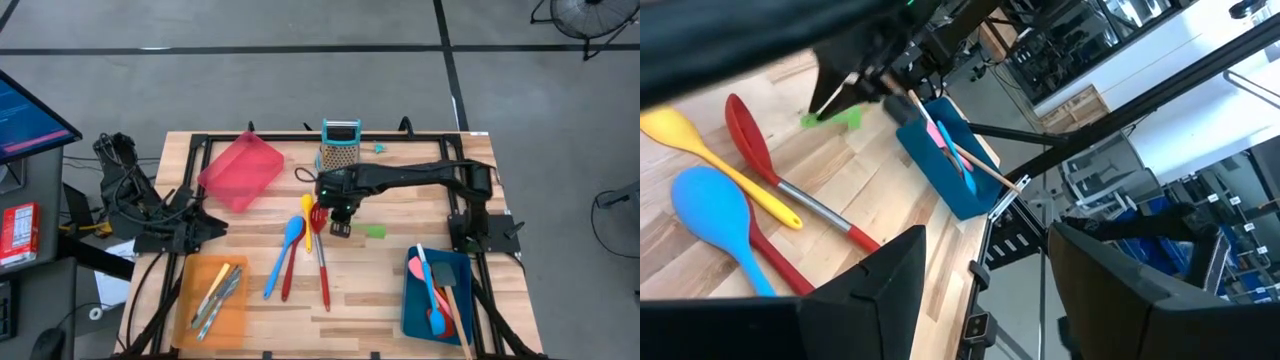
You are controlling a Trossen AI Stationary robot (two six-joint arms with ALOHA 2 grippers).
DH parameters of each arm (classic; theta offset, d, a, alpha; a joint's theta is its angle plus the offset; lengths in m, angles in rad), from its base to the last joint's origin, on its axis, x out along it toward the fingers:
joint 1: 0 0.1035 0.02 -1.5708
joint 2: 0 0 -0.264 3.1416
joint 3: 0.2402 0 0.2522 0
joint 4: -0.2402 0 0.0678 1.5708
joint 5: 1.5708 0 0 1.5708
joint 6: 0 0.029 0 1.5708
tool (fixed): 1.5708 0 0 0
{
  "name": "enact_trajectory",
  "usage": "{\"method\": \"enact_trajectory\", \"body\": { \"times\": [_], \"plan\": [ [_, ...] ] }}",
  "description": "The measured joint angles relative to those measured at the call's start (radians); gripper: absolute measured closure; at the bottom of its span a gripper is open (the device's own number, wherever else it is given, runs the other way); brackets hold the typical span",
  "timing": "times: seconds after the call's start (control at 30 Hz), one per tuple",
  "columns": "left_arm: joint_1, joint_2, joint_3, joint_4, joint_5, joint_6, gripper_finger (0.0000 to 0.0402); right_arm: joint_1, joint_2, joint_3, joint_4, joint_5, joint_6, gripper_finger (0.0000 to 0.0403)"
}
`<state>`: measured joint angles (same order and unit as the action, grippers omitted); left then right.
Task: Pick & Place Kitchen Items
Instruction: Put the green spatula into the blue bin
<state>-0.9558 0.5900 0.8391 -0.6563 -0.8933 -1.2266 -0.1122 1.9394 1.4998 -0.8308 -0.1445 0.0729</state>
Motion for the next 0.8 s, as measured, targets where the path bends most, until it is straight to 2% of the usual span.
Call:
{"method": "enact_trajectory", "body": {
  "times": [0.3,0.43,0.53,0.7,0.8],
  "plan": [
    [0.000,0.000,0.000,0.004,-0.006,0.024,0.0207,-0.001,-0.172,0.000,0.049,-0.004,0.047,0.0350],
    [0.000,0.000,0.000,0.004,-0.009,0.026,0.0207,-0.001,-0.204,0.001,0.002,0.080,0.098,0.0349],
    [0.000,0.000,0.000,0.005,-0.023,0.026,0.0207,0.008,-0.201,0.000,-0.135,0.156,0.099,0.0340],
    [0.000,0.000,0.000,0.003,-0.026,0.026,0.0207,0.024,-0.128,-0.003,-0.281,0.171,0.067,0.0287],
    [0.000,0.000,0.000,0.004,-0.026,0.026,0.0207,0.037,-0.076,0.002,-0.261,0.172,0.009,0.0234]
  ]
}}
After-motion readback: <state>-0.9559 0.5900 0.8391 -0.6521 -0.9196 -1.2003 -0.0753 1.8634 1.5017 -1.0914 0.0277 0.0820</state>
